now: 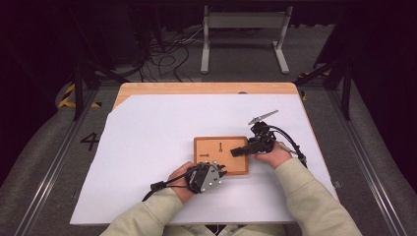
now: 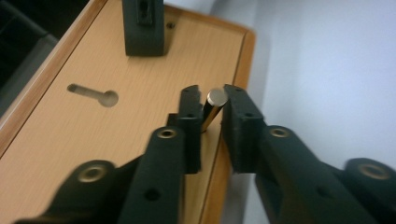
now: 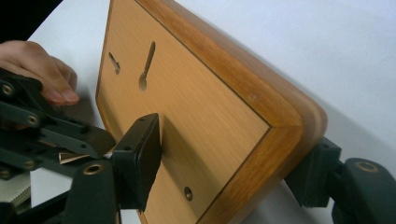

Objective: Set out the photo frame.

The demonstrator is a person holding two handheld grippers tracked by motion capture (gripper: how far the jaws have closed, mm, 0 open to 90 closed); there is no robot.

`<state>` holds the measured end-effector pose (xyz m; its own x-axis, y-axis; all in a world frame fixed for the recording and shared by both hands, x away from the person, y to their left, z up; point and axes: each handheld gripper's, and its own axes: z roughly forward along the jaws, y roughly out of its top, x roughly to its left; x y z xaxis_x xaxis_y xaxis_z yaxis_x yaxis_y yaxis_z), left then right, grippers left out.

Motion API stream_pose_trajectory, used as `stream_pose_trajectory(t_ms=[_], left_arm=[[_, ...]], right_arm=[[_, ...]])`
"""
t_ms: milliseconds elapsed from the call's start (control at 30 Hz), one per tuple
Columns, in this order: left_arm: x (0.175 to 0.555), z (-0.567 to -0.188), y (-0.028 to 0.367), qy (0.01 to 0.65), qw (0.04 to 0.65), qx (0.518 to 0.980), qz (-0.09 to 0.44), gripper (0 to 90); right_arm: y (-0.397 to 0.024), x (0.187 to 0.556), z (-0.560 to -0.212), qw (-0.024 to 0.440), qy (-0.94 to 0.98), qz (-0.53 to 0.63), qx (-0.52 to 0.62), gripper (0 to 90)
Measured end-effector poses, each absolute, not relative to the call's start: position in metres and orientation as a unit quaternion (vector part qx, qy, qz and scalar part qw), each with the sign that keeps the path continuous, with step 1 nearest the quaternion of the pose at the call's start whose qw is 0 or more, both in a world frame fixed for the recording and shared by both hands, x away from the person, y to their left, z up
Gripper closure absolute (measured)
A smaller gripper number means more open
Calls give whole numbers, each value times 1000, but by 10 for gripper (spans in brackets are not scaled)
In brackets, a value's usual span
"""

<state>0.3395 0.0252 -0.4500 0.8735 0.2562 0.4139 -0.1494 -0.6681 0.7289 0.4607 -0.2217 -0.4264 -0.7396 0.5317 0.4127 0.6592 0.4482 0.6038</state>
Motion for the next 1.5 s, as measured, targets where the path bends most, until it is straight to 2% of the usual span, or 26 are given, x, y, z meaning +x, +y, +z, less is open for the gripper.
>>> stream_pose_trajectory(t_ms=[233,367,633,933,1200,1500], left_arm=[[339,-432,47,87,469,865,158,581],[343,-424,58,110,495,852,132,549],[343,-415,77,136,511,838,135,484],[344,-407,112,178,527,817,153,458],[350,-406,139,219,532,802,162,458],[355,-409,149,245,531,796,158,459]], right_arm=[[-222,456,-422,70,-852,-389,-343,369],[-221,452,-418,56,-858,-386,-335,376],[-221,443,-412,36,-865,-384,-320,401],[-221,427,-402,3,-878,-381,-290,446],[-224,413,-397,-21,-888,-381,-256,492],[-225,396,-389,-49,-903,-371,-210,548]])
